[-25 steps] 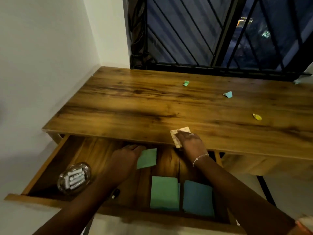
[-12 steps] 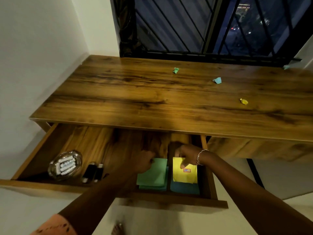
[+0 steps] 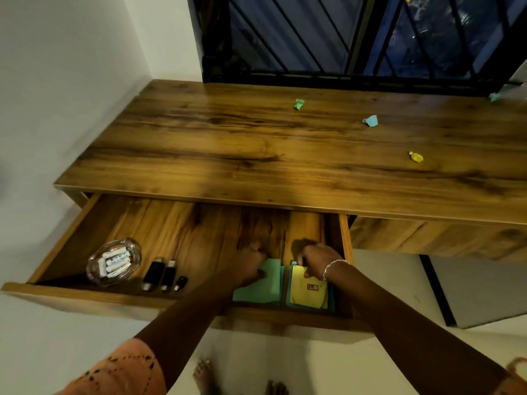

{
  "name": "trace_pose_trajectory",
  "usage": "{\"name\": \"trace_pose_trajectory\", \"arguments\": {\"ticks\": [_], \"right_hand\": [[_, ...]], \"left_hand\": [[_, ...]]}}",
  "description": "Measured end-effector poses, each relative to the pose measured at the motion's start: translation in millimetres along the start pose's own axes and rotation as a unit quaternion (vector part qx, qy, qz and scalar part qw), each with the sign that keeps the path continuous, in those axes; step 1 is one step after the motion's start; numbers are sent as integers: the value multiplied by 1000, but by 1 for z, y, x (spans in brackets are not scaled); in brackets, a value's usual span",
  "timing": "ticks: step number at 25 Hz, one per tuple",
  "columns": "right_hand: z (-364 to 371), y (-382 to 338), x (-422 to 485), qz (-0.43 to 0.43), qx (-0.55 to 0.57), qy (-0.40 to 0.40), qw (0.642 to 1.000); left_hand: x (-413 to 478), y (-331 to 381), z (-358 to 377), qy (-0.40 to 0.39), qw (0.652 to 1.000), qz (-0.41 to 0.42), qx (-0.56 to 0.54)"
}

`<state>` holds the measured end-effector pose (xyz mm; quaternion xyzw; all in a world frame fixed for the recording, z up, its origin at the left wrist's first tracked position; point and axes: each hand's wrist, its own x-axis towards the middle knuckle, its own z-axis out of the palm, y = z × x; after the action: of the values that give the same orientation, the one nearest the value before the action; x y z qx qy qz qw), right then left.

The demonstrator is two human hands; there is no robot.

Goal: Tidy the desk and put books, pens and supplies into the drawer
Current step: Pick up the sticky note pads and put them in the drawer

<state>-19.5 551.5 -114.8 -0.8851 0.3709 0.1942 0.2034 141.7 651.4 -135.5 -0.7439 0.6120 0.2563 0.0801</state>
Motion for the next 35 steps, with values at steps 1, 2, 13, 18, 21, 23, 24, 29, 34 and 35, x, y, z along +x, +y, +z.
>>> {"name": "trace_pose_trajectory", "arguments": {"ticks": [1, 2, 13, 18, 21, 23, 24, 29, 34, 35], "right_hand": [[2, -1, -1, -5, -14, 4, 1000], [4, -2, -2, -8, -22, 11, 1000], [3, -103, -31, -81, -6, 149, 986], [25, -159, -50, -93, 28, 192, 977], [46, -179, -61, -101, -2, 214, 972], [62, -181, -66, -109, -54, 232, 965], [69, -179, -68, -117, -75, 255, 957], [78, -174, -60, -113, -91, 285, 947], [71, -169, -44, -124, -96, 288, 945], [67, -168, -39, -125, -96, 292, 943]], "left_hand": [[-3, 1, 1, 0, 1000, 5, 24], [-7, 1, 1, 12, 999, 8, 47], [-96, -58, -11, 258, 963, 42, 62], [-144, -86, 10, 307, 950, 38, 38], [-164, -100, 26, 317, 947, 13, 51], [-169, -107, 39, 286, 956, 0, 65], [-170, -111, 47, 270, 960, 1, 73], [-166, -118, 58, 263, 958, 26, 111], [-148, -128, 55, 293, 944, 52, 140], [-141, -130, 53, 302, 941, 56, 140]]}}
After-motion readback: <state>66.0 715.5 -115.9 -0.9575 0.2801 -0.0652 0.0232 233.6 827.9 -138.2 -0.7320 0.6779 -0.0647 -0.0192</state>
